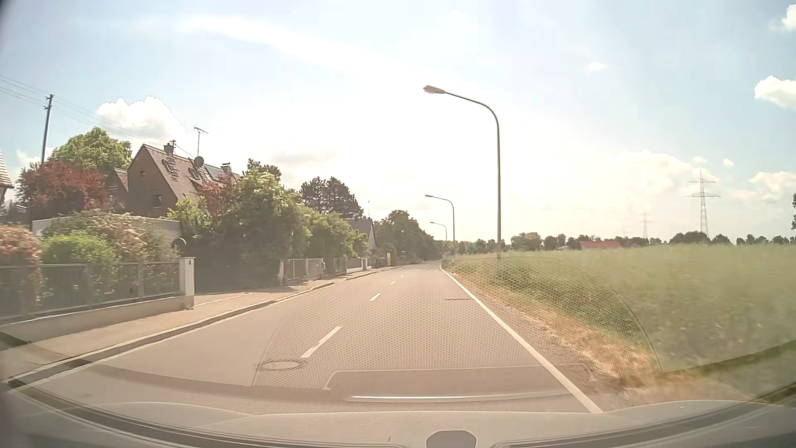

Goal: Follow the waypoints while adhering to traffic rules and regulations

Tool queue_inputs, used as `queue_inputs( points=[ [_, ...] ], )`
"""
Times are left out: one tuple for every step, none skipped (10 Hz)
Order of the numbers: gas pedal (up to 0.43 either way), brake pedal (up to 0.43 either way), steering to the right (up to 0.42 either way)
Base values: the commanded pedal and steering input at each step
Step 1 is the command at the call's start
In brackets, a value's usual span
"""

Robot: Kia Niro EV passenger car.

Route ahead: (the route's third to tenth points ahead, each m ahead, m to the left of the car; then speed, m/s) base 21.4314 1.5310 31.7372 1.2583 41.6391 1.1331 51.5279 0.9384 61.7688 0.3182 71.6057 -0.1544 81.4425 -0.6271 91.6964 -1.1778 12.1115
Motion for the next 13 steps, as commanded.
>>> queue_inputs(
  points=[
    [0.177,0.000,0.007],
    [0.177,0.000,0.006],
    [0.177,0.000,0.005],
    [0.177,0.000,0.005],
    [0.177,0.000,0.002],
    [0.177,0.000,0.002],
    [0.177,0.000,0.002],
    [0.177,0.000,0.001],
    [0.177,0.000,0.001],
    [0.177,0.000,0.001],
    [0.177,0.000,0.001],
    [0.177,0.000,0.001],
    [0.177,0.000,0.001]
  ],
)
